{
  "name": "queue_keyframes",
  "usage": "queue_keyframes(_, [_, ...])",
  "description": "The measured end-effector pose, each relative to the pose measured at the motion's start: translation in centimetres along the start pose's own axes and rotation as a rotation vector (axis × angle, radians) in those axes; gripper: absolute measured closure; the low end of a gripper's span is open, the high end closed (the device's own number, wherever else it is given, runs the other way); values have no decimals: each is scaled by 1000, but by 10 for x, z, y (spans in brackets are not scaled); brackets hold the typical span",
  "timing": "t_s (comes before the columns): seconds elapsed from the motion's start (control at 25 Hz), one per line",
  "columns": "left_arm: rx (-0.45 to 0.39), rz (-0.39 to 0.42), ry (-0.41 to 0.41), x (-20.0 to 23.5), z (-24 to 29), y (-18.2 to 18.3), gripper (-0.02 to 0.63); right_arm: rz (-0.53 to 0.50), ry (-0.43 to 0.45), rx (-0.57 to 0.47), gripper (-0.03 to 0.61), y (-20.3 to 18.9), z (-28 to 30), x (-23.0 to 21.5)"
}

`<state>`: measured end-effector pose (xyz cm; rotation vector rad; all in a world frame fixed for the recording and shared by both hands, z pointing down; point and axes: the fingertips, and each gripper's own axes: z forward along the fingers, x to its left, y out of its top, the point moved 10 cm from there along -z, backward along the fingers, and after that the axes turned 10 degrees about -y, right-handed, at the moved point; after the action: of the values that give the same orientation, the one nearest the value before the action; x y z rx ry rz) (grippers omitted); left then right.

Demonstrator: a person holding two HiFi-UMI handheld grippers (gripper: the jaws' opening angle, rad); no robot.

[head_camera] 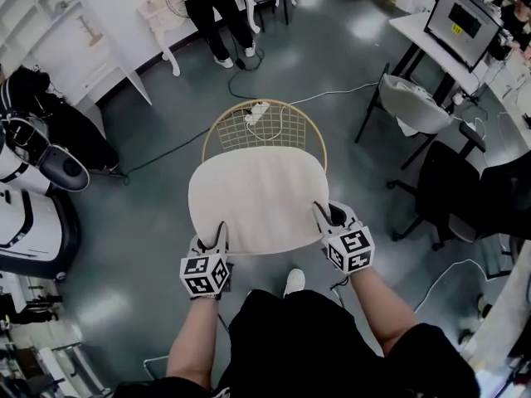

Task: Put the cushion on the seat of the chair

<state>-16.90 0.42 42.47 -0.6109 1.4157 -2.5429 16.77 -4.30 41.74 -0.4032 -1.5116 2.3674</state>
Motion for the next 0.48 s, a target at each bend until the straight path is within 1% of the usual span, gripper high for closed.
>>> queue_keyframes(0.24, [26, 19, -5, 7, 27, 6, 517, 19, -9, 11, 524, -5, 21, -14])
queue_keyframes(0.48, [46, 11, -28, 22, 58, 4, 515, 24, -31, 37, 523, -10, 44, -24])
